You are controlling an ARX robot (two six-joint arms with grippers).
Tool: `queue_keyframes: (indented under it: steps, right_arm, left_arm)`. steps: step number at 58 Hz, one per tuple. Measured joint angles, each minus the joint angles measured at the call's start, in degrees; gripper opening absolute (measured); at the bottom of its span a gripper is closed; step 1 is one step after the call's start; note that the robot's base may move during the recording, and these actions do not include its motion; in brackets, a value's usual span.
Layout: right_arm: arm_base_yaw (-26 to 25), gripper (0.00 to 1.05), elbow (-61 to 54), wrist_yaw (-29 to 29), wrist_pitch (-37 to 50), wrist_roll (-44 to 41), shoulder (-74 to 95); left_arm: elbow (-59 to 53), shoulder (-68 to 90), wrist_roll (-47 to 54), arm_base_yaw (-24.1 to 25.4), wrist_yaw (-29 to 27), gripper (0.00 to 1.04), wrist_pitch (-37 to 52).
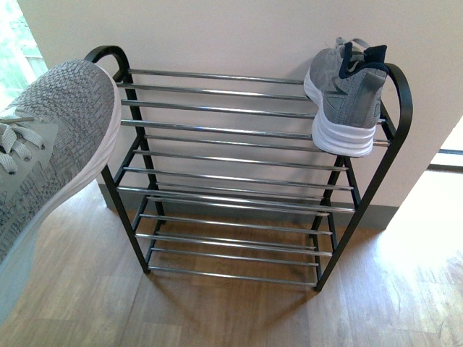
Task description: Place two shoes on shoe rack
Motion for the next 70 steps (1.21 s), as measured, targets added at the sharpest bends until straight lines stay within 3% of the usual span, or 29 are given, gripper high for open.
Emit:
queue_keyframes:
  steps: [5,14,63,67,70]
  right_arm:
    - [0.00,0.78,0.00,-0.09,0.00,0.00,0.00]
    - [0.00,0.97,0.00,-0.11,0.00,0.02,0.00]
    - [0.07,0.96,0.00,0.20,-0.11,0.00,-0.04]
    - [0.07,0.96,0.00,0.15,-0.11,0.00,-0.04]
    - [0.07,0.96,0.00,0.11,-0.11,0.00,-0.04]
  left_arm:
    - [0.00,0.00,0.00,0.07,-0.61,0.02,0.00]
    - [0.00,0.00,0.02,0.04,-0.11,0.02,0.00]
    - [-0.02,0.04,-0.04,-0.24,-0.15,0.02,0.15]
    - [-3.15,4.81,-6.45,-4.17,-13.92,0.02,16.85]
    - [-1.60,7.87,-11.43,-6.86,-21.75,0.02,21.99]
